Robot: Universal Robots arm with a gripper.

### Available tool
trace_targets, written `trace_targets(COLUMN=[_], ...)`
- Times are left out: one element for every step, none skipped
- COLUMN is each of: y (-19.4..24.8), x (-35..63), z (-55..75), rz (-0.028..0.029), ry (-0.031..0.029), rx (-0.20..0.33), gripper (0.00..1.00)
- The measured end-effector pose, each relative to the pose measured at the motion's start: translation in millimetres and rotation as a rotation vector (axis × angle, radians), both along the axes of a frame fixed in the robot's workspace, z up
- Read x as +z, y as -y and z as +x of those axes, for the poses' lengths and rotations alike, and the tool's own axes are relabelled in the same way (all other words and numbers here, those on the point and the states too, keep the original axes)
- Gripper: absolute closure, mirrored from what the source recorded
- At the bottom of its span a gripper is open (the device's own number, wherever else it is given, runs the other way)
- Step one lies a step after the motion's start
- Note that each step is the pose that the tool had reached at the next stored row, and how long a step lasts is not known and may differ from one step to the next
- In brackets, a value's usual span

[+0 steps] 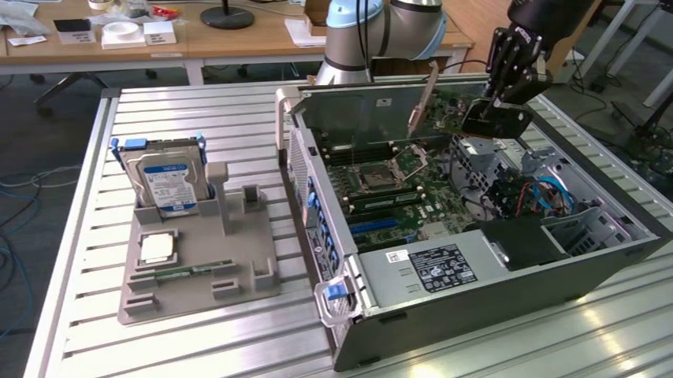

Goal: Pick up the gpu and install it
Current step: 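Insert the gpu into the slot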

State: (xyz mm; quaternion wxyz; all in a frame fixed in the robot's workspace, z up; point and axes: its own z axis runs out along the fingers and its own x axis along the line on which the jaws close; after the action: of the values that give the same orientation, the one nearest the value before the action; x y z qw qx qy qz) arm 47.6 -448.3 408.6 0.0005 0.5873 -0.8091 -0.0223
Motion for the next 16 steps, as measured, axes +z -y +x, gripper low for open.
trace_targets(y=[0.0,0.0,0.0,0.0,0.0,0.0,0.0,0.0,0.0,0.0,0.0,0.0,0.0,0.0,0.0,0.0], x=[0.0,0.0,0.0,0.0,0.0,0.0,-0.1,-0.1,-0.1,-0.2,-0.2,-0.3,-0.3,-0.4,-0.5,-0.6], z=[0.0,0.0,0.0,0.0,0.0,0.0,0.0,0.0,-0.1,0.0,0.0,0.0,0.0,-0.1,-0.1,-0.1], rz=[0.0001,0.0000,0.0000,-0.0001,-0.0001,0.0000,0.0000,0.0000,0.0000,0.0000,-0.0001,-0.0001,-0.0002,-0.0001,-0.0001,-0.0002], ry=[0.0000,0.0000,0.0000,0.0000,0.0000,0.0000,0.0000,0.0000,0.0000,0.0000,0.0000,0.0000,0.0000,0.0000,0.0000,0.0000], rx=[0.000,0.000,0.000,0.000,0.003,0.007,0.013,0.022,0.033,0.048,0.064,0.081,0.098,0.116,0.134,0.153], gripper=[0.73,0.73,0.73,0.73,0.73,0.73,0.73,0.73,0.73,0.73,0.73,0.73,0.73,0.73,0.73,0.73])
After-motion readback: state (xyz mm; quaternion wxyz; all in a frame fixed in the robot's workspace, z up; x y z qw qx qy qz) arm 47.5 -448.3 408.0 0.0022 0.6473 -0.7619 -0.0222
